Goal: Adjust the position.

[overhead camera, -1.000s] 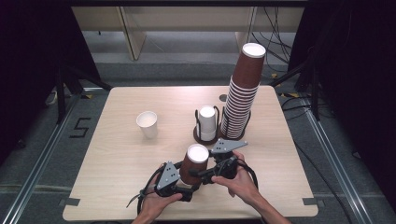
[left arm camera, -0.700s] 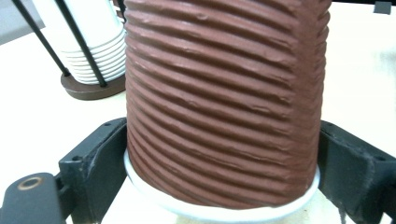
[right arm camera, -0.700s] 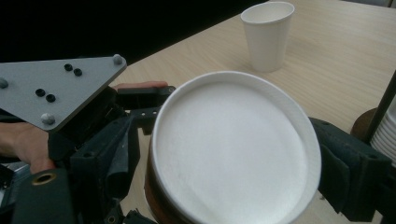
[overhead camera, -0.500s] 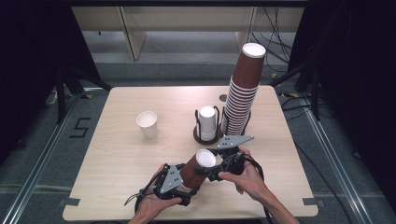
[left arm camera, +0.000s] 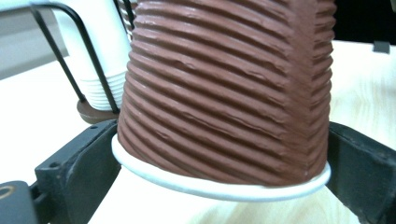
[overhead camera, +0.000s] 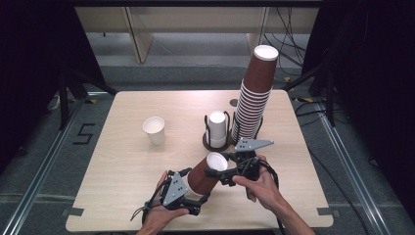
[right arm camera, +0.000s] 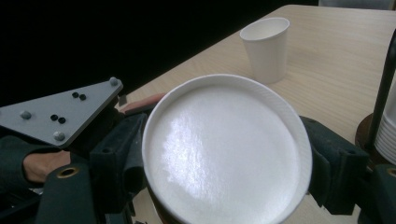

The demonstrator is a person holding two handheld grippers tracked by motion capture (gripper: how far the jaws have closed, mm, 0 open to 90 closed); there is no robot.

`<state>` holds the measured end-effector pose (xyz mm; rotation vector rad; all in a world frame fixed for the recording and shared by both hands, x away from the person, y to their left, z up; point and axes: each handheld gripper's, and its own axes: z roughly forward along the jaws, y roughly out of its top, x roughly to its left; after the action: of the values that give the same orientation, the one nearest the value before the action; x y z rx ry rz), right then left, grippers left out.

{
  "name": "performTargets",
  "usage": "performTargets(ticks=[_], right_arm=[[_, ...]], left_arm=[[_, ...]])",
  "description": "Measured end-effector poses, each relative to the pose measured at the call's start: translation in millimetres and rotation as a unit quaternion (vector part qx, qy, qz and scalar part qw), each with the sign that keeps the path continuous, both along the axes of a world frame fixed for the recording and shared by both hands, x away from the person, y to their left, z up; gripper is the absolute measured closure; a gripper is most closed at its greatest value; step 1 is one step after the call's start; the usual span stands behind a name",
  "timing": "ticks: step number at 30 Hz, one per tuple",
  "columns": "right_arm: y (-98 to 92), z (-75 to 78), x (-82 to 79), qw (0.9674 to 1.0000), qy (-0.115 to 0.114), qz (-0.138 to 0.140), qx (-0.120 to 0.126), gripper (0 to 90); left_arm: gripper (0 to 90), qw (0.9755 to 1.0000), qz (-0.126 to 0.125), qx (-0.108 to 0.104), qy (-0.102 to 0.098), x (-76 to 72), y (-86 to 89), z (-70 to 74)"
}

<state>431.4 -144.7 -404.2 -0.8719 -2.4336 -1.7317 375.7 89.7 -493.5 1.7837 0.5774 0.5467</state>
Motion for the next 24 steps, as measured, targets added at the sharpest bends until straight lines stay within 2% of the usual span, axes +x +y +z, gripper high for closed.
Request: performTargets(ticks=[1,5,11,14,15,21,24], right_arm=[[0.0,0.4,-1.1,0.9999,0.014,-0.004,0.004,23.9],[-0.1,-1.3,0.1,0.9996,0.016,-0.005,0.024,23.9],[-0.6,-0.9,-0.5,0.9989,0.034,-0.001,0.033,23.8],[-0.5,-2.7,-0.1,0.9987,0.038,-0.004,0.035,23.6],[-0.2,-3.3,1.2,0.999,0.031,-0.003,0.033,23.5],[-1.5,-3.2,1.0,0.9988,0.041,0.001,0.026,22.4],[-1.6,-2.5,1.2,0.9993,0.032,0.007,0.015,21.7]], left_arm=[[2.6,1.0,0.002,0.0,0.002,-0.3,0.2,0.5],[2.5,0.9998,0.009,-0.016,-0.006,-0.4,-0.4,1.2],[4.5,0.9997,0.006,-0.022,-0.009,-0.2,1.4,2.2],[5.3,0.9998,0.005,-0.013,-0.011,0.2,3.0,1.8],[6.0,0.9999,0.005,-0.008,-0.014,0.4,3.5,1.9],[10.4,0.9998,-0.005,0.013,-0.017,1.4,6.1,4.2],[11.3,0.9994,-0.007,0.028,-0.018,1.4,8.4,5.9]])
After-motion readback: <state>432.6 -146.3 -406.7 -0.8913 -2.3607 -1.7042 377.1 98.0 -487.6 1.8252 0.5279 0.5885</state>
